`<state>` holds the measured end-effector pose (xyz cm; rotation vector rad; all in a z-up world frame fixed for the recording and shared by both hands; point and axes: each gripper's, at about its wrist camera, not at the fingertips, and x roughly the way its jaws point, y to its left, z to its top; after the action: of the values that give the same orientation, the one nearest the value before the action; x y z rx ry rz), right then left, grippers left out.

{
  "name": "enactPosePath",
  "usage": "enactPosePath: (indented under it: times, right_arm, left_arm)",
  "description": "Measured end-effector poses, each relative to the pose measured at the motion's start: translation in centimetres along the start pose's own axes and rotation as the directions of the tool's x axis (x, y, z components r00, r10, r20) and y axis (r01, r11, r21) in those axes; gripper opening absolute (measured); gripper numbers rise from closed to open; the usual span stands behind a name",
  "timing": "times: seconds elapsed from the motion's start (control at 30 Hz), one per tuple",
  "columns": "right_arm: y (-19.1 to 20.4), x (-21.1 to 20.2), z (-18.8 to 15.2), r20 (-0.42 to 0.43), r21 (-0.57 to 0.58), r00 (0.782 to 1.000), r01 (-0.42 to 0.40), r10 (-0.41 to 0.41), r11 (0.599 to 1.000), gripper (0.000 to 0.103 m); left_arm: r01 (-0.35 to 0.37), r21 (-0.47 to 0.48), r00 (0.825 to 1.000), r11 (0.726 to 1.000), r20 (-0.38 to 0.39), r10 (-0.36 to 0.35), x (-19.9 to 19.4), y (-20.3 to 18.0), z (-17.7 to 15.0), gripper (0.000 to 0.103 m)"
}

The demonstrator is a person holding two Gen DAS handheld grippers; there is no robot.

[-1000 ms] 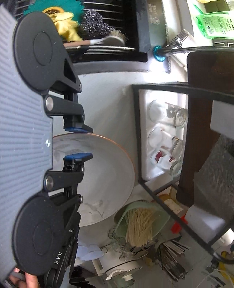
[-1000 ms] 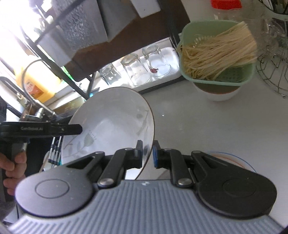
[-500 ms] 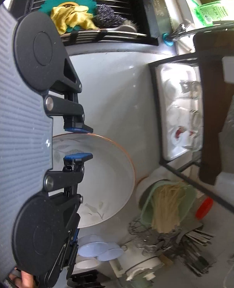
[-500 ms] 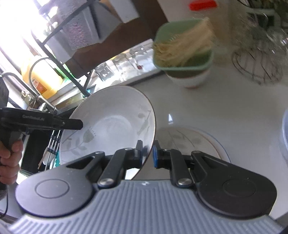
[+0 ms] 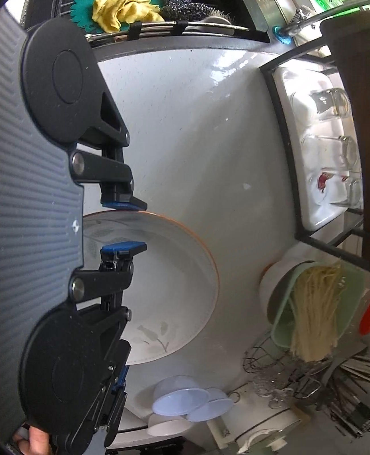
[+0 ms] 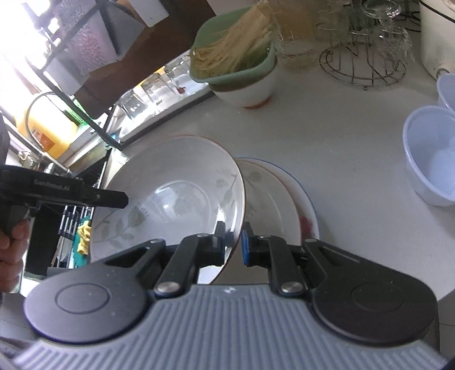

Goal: Organize plates and bowls

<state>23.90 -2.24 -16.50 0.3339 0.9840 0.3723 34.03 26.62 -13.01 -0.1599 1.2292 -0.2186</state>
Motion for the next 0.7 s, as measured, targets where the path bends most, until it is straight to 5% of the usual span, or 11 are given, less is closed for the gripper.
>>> enactPosePath:
  times: [0.53,0.7]
  right_arm:
    - [-1.2,0.9,-0.6,-0.032,0.025,0.998,0.061,-0.060,0.998,0.016]
    - [-1.7,1.0,0.0,-0.031,0.025,0.998,0.056,-0.055,0.998,0.015]
  left_arm:
    - [-0.033,0.027,0.999,0.999,-0.024,0.033,2.4,-1.8,-0.5,0.027]
    - [-0.039,-0.032,0.999,0.999,0.012,0.039,2.3,-1.7,-0.9,0.027]
